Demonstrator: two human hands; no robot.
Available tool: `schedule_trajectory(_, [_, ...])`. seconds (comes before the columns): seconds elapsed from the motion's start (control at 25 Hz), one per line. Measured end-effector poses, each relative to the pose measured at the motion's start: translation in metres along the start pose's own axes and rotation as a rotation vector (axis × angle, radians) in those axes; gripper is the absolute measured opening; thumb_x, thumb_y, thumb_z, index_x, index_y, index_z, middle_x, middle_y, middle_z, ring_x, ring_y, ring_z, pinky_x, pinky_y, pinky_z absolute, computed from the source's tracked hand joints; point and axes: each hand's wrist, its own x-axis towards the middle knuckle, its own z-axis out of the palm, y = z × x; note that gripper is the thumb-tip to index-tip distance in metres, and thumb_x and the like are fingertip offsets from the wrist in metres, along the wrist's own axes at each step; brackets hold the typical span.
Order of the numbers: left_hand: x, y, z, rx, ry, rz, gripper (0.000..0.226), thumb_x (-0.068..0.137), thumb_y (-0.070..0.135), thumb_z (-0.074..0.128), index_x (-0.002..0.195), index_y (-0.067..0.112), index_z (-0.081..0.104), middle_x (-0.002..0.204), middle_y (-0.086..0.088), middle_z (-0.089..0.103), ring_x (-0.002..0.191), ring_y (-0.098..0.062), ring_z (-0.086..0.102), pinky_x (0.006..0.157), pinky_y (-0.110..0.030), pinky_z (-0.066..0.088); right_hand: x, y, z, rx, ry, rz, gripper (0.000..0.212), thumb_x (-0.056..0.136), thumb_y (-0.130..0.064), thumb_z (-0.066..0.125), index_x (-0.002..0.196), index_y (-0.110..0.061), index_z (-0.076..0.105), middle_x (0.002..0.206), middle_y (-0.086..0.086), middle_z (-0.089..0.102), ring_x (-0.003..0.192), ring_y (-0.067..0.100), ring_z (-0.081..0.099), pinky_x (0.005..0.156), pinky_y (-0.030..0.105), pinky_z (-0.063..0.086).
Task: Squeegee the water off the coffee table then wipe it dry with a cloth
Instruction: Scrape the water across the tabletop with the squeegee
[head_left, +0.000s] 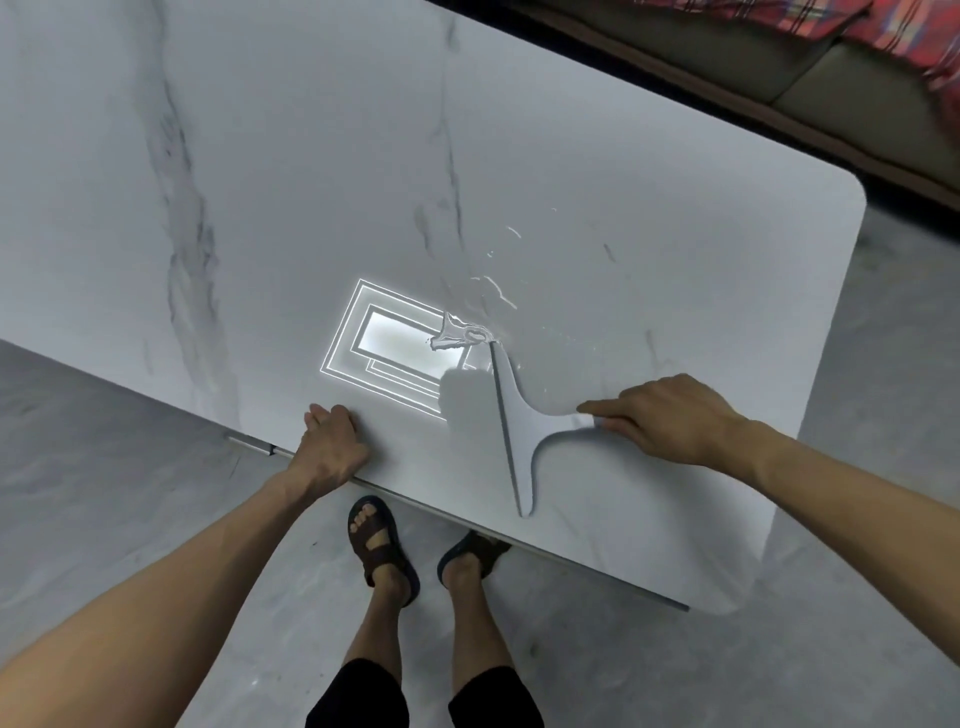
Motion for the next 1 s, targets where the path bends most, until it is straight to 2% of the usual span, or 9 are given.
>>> schedule_trajectory(0.08, [-0.004, 0.004, -0.006, 0.0, 0.001, 0.002, 0.037, 0.079, 0.004, 0.05, 0.113, 0.0, 0.04, 0.144, -0.03, 0.027, 0.13, -0.045, 0.036, 0.086, -0.041, 0.043, -0.013, 0.014, -0.009, -0.032, 0.021, 0.063, 0.043, 0.098, -0.055, 0.016, 0.135, -0.056, 0.038, 0.092, -0.012, 0.067, 0.084, 0.018, 0.066, 0.061, 0.029, 0.033])
schedule_trajectory(0.16, [-0.008, 0.005, -0.014, -0.037, 0.031, 0.013, 0.029, 0.08, 0.004, 0.052, 0.106, 0.006, 0.039, 0.123, -0.024, 0.045, 0.099, -0.034, 0.052, 0.071, -0.034, 0.04, -0.018, 0.017, -0.018, -0.053, 0.043, 0.07, 0.048, 0.096, -0.057, 0.01, 0.135, -0.057, 0.036, 0.088, -0.013, 0.066, 0.08, 0.018, 0.066, 0.06, 0.029, 0.033])
schedule_trajectory(0.2, [-0.009, 0.004, -0.019, -0.069, 0.055, 0.009, 0.026, 0.08, 0.005, 0.051, 0.103, 0.008, 0.038, 0.109, -0.02, 0.051, 0.084, -0.028, 0.052, 0.064, -0.033, 0.038, -0.018, 0.012, -0.022, -0.056, 0.053, 0.05, 0.051, 0.094, -0.059, 0.005, 0.135, -0.057, 0.035, 0.087, -0.013, 0.065, 0.078, 0.017, 0.065, 0.059, 0.029, 0.034])
schedule_trajectory(0.28, [-0.014, 0.002, -0.029, -0.14, 0.133, -0.037, 0.021, 0.082, 0.007, 0.048, 0.1, 0.01, 0.038, 0.086, -0.014, 0.054, 0.068, -0.023, 0.049, 0.055, -0.032, 0.036, -0.005, -0.01, -0.025, -0.036, 0.057, -0.046, 0.054, 0.093, -0.06, 0.002, 0.136, -0.055, 0.035, 0.089, -0.011, 0.066, 0.078, 0.018, 0.066, 0.058, 0.029, 0.035])
schedule_trajectory(0.48, [-0.014, -0.004, -0.048, -0.278, 0.315, -0.078, 0.019, 0.082, 0.008, 0.046, 0.099, 0.013, 0.039, 0.073, -0.006, 0.051, 0.064, -0.021, 0.048, 0.05, -0.031, 0.033, 0.079, -0.103, -0.018, -0.025, -0.055, -0.382, 0.04, 0.102, -0.048, 0.024, 0.138, -0.047, 0.042, 0.093, -0.002, 0.067, 0.079, 0.025, 0.064, 0.059, 0.029, 0.03])
schedule_trajectory(0.6, [-0.003, -0.01, -0.06, -0.316, 0.344, -0.096, 0.018, 0.083, 0.007, 0.047, 0.098, 0.013, 0.038, 0.074, -0.005, 0.051, 0.064, -0.02, 0.048, 0.05, -0.031, 0.032, 0.125, -0.138, -0.016, -0.034, -0.052, -0.445, 0.04, 0.103, -0.045, 0.027, 0.14, -0.044, 0.043, 0.098, 0.0, 0.068, 0.084, 0.026, 0.063, 0.061, 0.031, 0.029])
schedule_trajectory(0.76, [0.018, -0.006, -0.076, -0.345, 0.301, -0.084, 0.017, 0.081, 0.007, 0.046, 0.096, 0.013, 0.038, 0.078, -0.006, 0.051, 0.066, -0.02, 0.048, 0.051, -0.032, 0.033, 0.162, -0.123, -0.022, -0.006, -0.037, -0.383, 0.039, 0.103, -0.044, 0.026, 0.138, -0.048, 0.042, 0.101, 0.001, 0.068, 0.09, 0.027, 0.064, 0.065, 0.032, 0.034])
schedule_trajectory(0.88, [0.029, 0.005, -0.085, -0.281, 0.244, -0.02, 0.022, 0.079, 0.002, 0.047, 0.096, 0.013, 0.039, 0.088, -0.008, 0.051, 0.068, -0.018, 0.047, 0.052, -0.03, 0.033, 0.156, -0.078, -0.035, 0.087, 0.016, -0.207, 0.039, 0.1, -0.052, 0.023, 0.134, -0.053, 0.044, 0.102, -0.003, 0.069, 0.093, 0.024, 0.065, 0.068, 0.031, 0.037])
schedule_trajectory(1.0, [0.043, 0.031, -0.101, -0.252, 0.286, 0.065, 0.017, 0.08, -0.001, 0.047, 0.083, 0.014, 0.039, 0.093, -0.01, 0.051, 0.071, -0.022, 0.052, 0.051, -0.027, 0.031, 0.131, -0.026, -0.052, 0.186, 0.063, 0.007, 0.046, 0.093, -0.061, 0.013, 0.129, -0.057, 0.042, 0.09, -0.01, 0.067, 0.089, 0.018, 0.065, 0.068, 0.031, 0.042])
